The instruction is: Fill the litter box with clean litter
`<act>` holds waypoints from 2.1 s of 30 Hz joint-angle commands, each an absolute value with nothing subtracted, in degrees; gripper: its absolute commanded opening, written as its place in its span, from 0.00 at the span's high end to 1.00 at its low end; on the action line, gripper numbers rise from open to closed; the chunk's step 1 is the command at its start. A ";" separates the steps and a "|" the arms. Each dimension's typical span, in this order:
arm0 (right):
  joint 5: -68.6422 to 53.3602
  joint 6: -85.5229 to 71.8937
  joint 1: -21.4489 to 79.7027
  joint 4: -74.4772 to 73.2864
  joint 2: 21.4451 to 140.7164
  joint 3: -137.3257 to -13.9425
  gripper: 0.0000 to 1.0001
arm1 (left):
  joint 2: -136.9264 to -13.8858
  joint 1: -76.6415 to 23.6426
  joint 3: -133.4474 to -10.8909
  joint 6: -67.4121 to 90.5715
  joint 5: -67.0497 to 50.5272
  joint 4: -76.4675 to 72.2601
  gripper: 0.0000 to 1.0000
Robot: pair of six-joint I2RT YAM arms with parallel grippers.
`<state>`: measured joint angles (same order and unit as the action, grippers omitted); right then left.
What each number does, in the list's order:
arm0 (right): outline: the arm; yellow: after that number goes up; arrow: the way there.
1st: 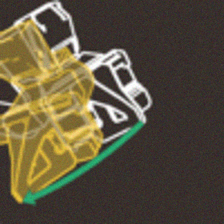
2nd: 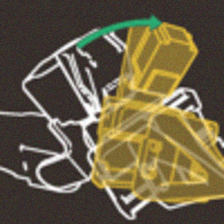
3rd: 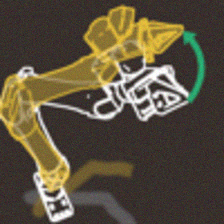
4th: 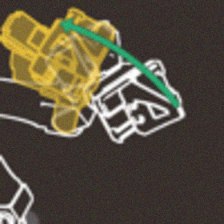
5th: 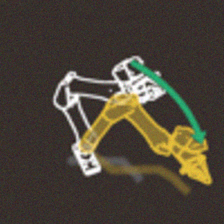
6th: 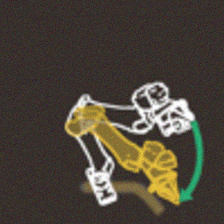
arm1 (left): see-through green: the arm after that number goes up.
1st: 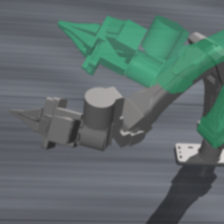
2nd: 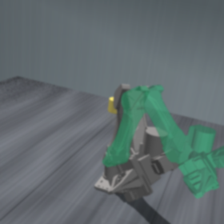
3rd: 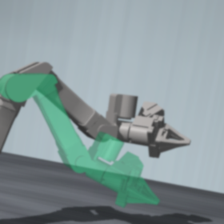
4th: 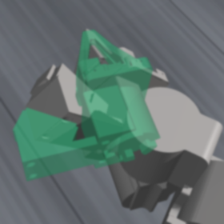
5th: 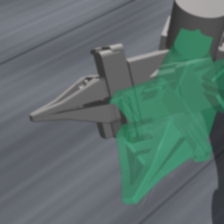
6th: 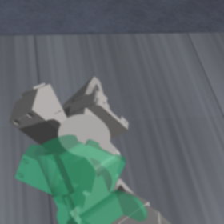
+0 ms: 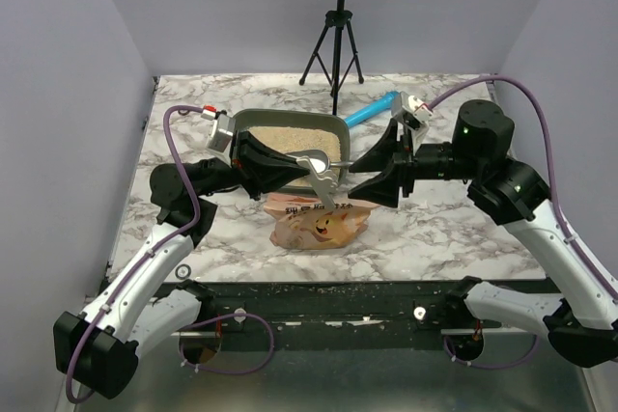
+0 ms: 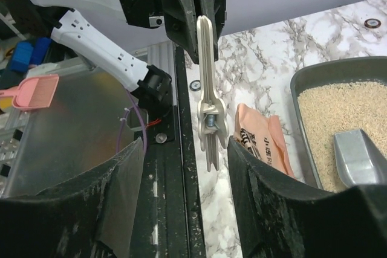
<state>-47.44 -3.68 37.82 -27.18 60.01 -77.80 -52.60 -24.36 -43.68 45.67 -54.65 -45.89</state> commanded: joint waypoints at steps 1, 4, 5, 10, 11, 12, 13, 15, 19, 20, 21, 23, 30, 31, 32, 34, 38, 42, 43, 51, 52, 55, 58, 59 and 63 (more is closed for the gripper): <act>-50.63 1.47 38.23 -30.32 61.96 -79.45 0.34 | -52.29 -24.08 -44.65 44.82 -54.23 -46.14 1.00; -49.75 2.81 38.23 -29.36 62.93 -79.19 0.32 | -52.12 -24.08 -44.56 45.17 -54.40 -46.23 1.00; -49.66 3.07 38.23 -29.09 63.19 -79.19 0.32 | -52.12 -24.08 -44.56 45.18 -54.40 -46.23 1.00; -51.94 2.20 38.32 -27.08 65.12 -79.28 0.32 | -52.38 -24.08 -44.56 45.44 -54.40 -46.32 1.00; -52.03 1.85 38.32 -26.55 65.47 -79.10 0.32 | -52.47 -24.08 -44.56 45.61 -54.40 -46.49 1.00; -52.21 1.50 38.41 -26.02 65.74 -78.84 0.33 | -52.38 -24.08 -44.47 45.70 -54.40 -46.58 1.00; -52.73 1.32 38.50 -25.49 65.83 -78.66 0.32 | -52.56 -24.08 -44.47 45.70 -54.40 -46.58 1.00; -53.69 0.71 38.67 -24.44 66.27 -78.31 0.33 | -52.56 -24.08 -44.47 45.61 -54.32 -46.50 1.00; -54.14 0.18 39.20 -22.77 66.97 -77.61 0.33 | -52.65 -24.08 -44.47 45.62 -54.14 -46.32 1.00; -54.31 0.09 39.29 -22.50 67.15 -77.52 0.33 | -52.73 -24.08 -44.47 45.62 -54.05 -46.32 1.00; -54.32 0.09 39.46 -22.33 67.15 -77.43 0.33 | -52.73 -24.08 -44.47 45.62 -54.05 -46.32 1.00; -54.49 0.18 39.64 -22.24 67.59 -77.43 0.33 | -52.82 -24.08 -44.56 45.70 -54.14 -46.32 1.00; -53.97 0.09 40.16 -22.24 68.99 -77.69 0.39 | -52.65 -24.08 -44.65 45.70 -54.14 -46.23 1.00; -54.05 0.17 40.08 -22.32 69.17 -77.87 0.48 | -52.65 -24.08 -44.56 45.62 -54.14 -46.23 1.00; -53.79 0.09 40.17 -22.41 69.43 -78.05 0.66 | -52.56 -24.08 -44.56 45.62 -54.05 -46.23 1.00; -50.90 0.17 40.25 -23.11 69.43 -78.13 1.00 | -52.38 -24.08 -44.56 45.53 -54.05 -45.97 0.99; -45.10 0.88 40.25 -25.66 67.95 -78.40 1.00 | -50.72 -24.17 -45.52 41.86 -52.31 -39.50 0.54; -39.30 1.93 40.17 -28.38 65.31 -79.36 1.00 | -46.42 -24.17 -47.98 27.81 -46.33 -20.34 0.46; -37.63 2.28 40.17 -29.26 64.95 -79.71 1.00 | -45.62 -24.17 -48.16 25.86 -44.84 -16.91 0.46; -24.71 7.81 40.08 -39.28 65.30 -83.93 1.00 | -44.38 -24.26 -47.20 15.57 -39.99 -3.53 0.45; -24.00 9.04 40.08 -40.51 65.22 -83.59 1.00 | -44.82 -24.34 -46.76 14.43 -39.99 -2.82 0.45; -19.70 11.77 40.08 -41.57 64.69 -81.39 1.00 | -47.01 -24.96 -46.14 11.96 -37.88 -0.09 0.45; -16.89 15.54 40.08 -44.20 65.04 -81.38 1.00 | -49.04 -26.10 -46.14 10.02 -36.21 5.00 0.46; -16.27 16.43 40.08 -45.25 65.30 -82.00 1.00 | -49.65 -26.19 -46.23 9.85 -36.21 6.14 0.46; -16.25 20.03 40.08 -47.81 65.83 -83.23 1.00 | -51.76 -26.80 -46.23 9.49 -35.68 10.54 0.48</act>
<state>-19.51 14.26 39.97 -43.07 65.60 -81.58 -50.68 -26.09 -46.57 12.14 -37.82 3.62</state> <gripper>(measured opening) 0.033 0.530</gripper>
